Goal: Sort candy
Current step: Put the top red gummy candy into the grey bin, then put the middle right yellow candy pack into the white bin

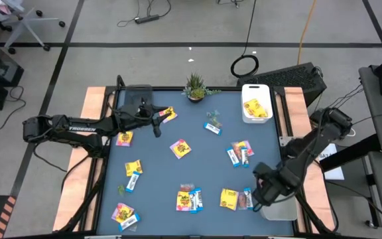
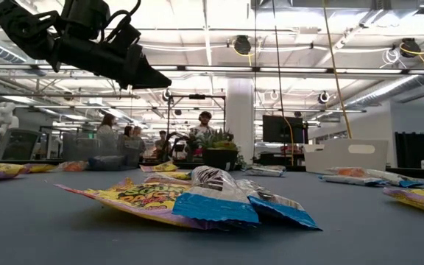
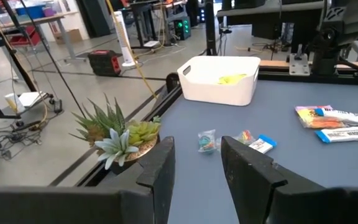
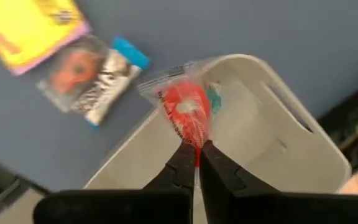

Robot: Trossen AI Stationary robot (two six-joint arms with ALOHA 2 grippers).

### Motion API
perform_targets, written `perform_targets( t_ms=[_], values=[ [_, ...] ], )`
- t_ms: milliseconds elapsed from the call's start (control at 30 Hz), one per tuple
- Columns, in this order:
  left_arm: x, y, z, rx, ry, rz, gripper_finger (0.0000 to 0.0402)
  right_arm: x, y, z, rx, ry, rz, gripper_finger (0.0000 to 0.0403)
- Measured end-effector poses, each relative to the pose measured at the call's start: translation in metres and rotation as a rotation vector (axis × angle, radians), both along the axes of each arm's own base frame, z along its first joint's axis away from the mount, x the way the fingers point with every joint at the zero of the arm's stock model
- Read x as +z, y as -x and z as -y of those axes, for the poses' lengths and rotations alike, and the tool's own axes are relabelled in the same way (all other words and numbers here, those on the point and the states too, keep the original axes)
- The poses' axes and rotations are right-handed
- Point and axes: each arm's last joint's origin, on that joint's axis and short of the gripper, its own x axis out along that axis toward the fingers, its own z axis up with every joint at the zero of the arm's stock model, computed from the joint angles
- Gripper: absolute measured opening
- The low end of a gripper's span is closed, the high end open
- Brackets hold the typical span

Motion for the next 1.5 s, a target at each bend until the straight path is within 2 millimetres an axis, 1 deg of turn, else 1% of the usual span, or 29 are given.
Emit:
perform_targets(
  t_ms=[100, 200, 267, 333, 433, 500, 600, 767, 867, 967, 1033, 1100, 1233, 1267, 1300, 1400, 1500],
  values=[
    [0.000, 0.000, 0.000, 0.000, 0.003, 0.001, 0.0138, -0.018, 0.008, 0.001, -0.030, 0.021, -0.040, 0.0002],
    [0.000, 0.000, 0.000, -0.013, 0.006, 0.002, 0.0138, -0.041, 0.015, 0.005, -0.045, -0.043, -0.137, 0.0002],
    [0.000, 0.000, 0.001, -0.022, 0.007, 0.003, 0.0138, -0.052, 0.019, 0.008, -0.048, -0.071, -0.182, 0.0002],
    [0.000, 0.000, 0.001, -0.024, 0.007, 0.003, 0.0138, -0.057, 0.021, 0.010, -0.051, -0.078, -0.208, 0.0002],
    [0.000, 0.000, 0.001, -0.024, 0.007, 0.003, 0.0139, -0.060, 0.023, 0.012, -0.054, -0.066, -0.223, 0.0008],
    [0.000, 0.000, 0.001, -0.024, 0.007, 0.003, 0.0139, -0.057, 0.023, 0.012, -0.054, -0.061, -0.227, 0.0022],
    [0.000, 0.000, 0.001, -0.024, 0.007, 0.003, 0.0138, -0.048, 0.022, 0.011, -0.055, -0.043, -0.242, 0.0056],
    [0.000, 0.000, 0.001, -0.024, 0.007, 0.003, 0.0138, -0.019, 0.021, 0.012, -0.056, 0.045, -0.263, 0.0124],
    [0.000, 0.000, 0.001, -0.024, 0.007, 0.003, 0.0138, 0.001, 0.016, 0.010, -0.044, 0.099, -0.189, 0.0156],
    [0.000, 0.000, 0.001, -0.024, 0.006, 0.003, 0.0138, 0.012, 0.010, 0.010, -0.041, 0.127, -0.083, 0.0168],
    [0.000, 0.000, 0.001, -0.024, 0.006, 0.003, 0.0138, 0.011, 0.006, 0.012, -0.051, 0.138, -0.057, 0.0157],
    [0.000, 0.000, 0.001, -0.024, 0.006, 0.003, 0.0138, 0.006, 0.004, 0.015, -0.041, 0.137, -0.055, 0.0130],
    [0.000, 0.000, 0.001, -0.024, 0.007, 0.002, 0.0138, -0.011, 0.000, 0.021, 0.016, 0.113, -0.060, 0.0041],
    [0.000, 0.000, 0.001, -0.024, 0.007, 0.002, 0.0138, -0.015, 0.000, 0.023, 0.032, 0.108, -0.072, 0.0021],
    [0.000, 0.000, 0.001, -0.024, 0.007, 0.002, 0.0138, -0.019, 0.000, 0.025, 0.043, 0.108, -0.081, 0.0011],
    [0.000, 0.000, 0.001, -0.024, 0.006, 0.002, 0.0138, -0.029, -0.001, 0.031, 0.056, 0.107, -0.089, 0.0015],
    [0.000, 0.000, 0.001, -0.024, 0.006, 0.002, 0.0138, -0.034, -0.003, 0.034, 0.094, 0.126, -0.061, 0.0013]
  ],
)
